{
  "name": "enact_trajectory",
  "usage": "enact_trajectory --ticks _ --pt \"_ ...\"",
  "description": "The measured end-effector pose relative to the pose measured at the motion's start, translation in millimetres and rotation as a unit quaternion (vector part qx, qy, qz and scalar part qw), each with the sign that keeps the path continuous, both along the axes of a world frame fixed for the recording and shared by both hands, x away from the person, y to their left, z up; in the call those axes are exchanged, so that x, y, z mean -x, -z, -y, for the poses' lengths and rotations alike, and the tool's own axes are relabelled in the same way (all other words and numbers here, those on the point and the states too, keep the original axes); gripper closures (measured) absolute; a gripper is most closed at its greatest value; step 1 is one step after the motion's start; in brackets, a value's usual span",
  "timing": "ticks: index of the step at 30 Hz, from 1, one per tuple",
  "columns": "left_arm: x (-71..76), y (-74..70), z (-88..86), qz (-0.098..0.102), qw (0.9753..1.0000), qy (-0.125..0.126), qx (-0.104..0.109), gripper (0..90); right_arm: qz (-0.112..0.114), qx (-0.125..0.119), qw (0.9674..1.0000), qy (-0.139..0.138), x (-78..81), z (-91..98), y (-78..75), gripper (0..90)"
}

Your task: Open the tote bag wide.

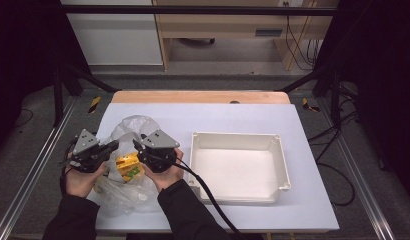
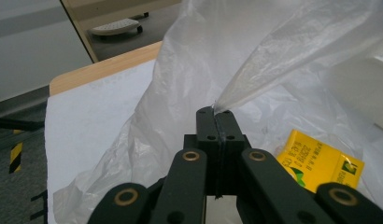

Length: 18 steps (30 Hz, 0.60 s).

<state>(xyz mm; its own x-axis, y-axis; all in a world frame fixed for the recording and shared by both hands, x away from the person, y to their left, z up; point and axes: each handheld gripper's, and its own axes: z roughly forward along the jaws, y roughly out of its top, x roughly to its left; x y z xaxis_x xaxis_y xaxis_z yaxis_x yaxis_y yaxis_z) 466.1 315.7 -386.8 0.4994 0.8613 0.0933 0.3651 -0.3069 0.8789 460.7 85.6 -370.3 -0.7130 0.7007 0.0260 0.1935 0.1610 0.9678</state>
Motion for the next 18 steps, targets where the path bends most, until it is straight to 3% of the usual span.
enact_trajectory --ticks 2,7,14,18 --pt "-2.7 -1.0 -1.8 0.003 1.0000 -0.006 -0.002 90.0 0.008 0.017 0.9998 -0.004 8.4 3.9 -0.6 51.1" --pt "-14.1 -5.2 -4.6 0.000 0.9999 -0.015 -0.005 90.0 0.009 0.026 0.9994 -0.019 25.9 8.1 7.1 45.9" --pt "-24.9 -6.4 -4.5 -0.009 0.9997 -0.022 -0.011 90.0 -0.069 0.066 0.9939 -0.056 38.7 2.6 60.0 44.8" --pt "-30.3 -3.7 -4.9 -0.017 0.9994 -0.026 -0.012 90.0 -0.106 0.085 0.9878 -0.075 37.5 -2.3 83.8 58.1"
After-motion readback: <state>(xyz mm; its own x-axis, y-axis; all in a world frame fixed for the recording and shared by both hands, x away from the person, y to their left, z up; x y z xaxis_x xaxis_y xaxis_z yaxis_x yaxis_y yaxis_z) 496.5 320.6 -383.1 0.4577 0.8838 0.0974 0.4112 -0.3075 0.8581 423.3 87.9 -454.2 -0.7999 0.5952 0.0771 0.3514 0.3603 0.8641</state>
